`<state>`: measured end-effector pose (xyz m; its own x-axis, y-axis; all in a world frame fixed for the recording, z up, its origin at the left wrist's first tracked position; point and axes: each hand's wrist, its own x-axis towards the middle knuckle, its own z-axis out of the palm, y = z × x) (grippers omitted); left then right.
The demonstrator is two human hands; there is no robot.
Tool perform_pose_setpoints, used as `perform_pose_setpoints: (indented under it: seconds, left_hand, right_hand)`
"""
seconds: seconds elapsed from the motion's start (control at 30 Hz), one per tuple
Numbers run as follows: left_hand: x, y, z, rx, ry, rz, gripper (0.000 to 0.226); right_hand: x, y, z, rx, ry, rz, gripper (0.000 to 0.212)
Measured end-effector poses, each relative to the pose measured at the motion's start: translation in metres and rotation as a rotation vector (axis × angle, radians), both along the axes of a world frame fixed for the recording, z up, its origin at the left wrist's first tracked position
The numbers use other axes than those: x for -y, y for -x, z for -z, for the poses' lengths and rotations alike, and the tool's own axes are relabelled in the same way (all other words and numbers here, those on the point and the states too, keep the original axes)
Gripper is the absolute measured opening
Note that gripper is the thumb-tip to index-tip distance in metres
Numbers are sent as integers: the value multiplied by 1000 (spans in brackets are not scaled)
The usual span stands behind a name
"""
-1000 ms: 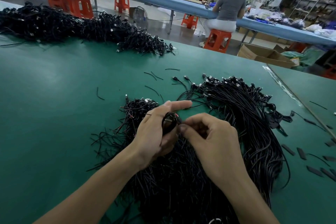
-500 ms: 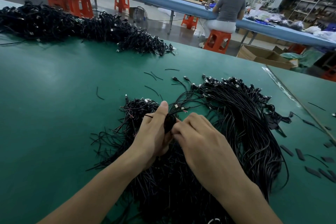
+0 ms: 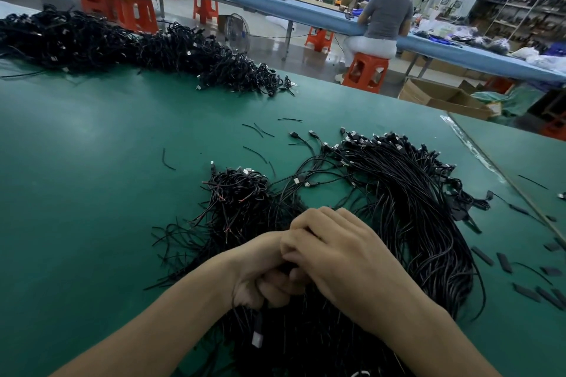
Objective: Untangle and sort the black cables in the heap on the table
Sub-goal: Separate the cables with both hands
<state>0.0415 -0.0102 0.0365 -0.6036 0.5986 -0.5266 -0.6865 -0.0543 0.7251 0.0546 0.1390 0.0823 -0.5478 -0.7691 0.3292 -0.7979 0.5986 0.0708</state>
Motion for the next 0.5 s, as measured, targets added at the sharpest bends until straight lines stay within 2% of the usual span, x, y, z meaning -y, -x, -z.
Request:
perform_pose_setpoints:
  seconds: [0.03, 0.1, 0.17, 0.23, 0.3, 0.37, 0.47, 0.5]
  left_hand:
    - [-1, 1, 0, 26, -32, 8, 45]
    - [-1, 4, 1, 77, -102, -14, 56]
    - [1, 4, 3, 36, -165, -12, 64]
    - [7, 1, 2, -73, -203, 48, 55]
    - [11, -2, 0, -224, -178, 134, 33]
    - [11, -4, -2, -319, -81, 189, 21]
    - [8, -4, -2, -326, 11, 208, 17]
    - [8, -4, -2, -315, 8, 211, 18]
  right_hand:
    - [0, 0, 0, 52, 24, 28, 8]
    - [0, -1, 0, 156, 92, 75, 12]
    - [-2, 0, 1, 268, 155, 121, 15]
    - [-4, 1, 1, 420, 252, 183, 13]
    - [-5, 1, -1, 521, 309, 220, 11]
    - [-4, 0, -3, 523, 255, 226, 9]
    - [-3, -6, -6, 492, 183, 231, 2]
    - [-3, -7, -8, 478, 166, 235, 6]
